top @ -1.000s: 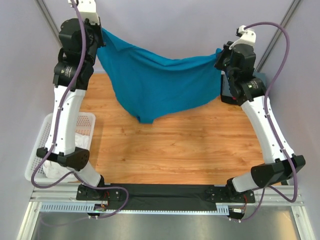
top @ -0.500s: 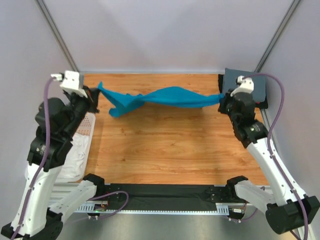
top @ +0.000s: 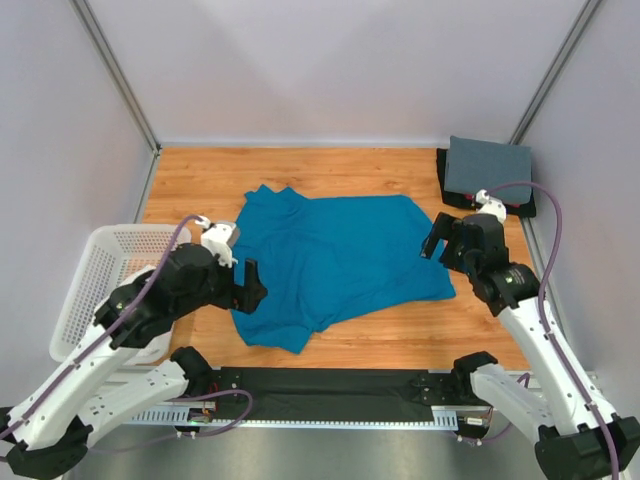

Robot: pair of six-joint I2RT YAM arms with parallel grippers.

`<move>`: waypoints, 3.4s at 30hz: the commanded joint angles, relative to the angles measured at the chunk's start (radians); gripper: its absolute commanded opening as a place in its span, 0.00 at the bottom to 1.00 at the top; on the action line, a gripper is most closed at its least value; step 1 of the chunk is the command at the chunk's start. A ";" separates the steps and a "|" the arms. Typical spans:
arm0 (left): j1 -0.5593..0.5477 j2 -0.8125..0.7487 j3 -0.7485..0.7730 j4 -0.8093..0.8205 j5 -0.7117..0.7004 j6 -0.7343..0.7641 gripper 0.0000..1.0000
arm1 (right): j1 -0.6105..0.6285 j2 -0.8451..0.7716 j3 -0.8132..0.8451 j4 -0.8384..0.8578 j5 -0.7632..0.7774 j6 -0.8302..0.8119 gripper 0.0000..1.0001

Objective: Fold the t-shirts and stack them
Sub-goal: Flatten the tshirt out

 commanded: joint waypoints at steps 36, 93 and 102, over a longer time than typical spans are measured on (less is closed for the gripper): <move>0.258 1.148 0.331 0.590 -0.125 -0.062 0.56 | -0.059 0.787 0.109 0.352 -0.126 0.142 0.67; 0.137 0.644 -0.089 0.395 -0.154 -0.203 0.48 | -0.159 0.712 0.078 0.269 -0.238 0.230 0.66; 0.137 0.624 -0.103 0.394 -0.154 -0.191 0.48 | -0.133 0.793 0.052 0.329 -0.271 0.237 0.53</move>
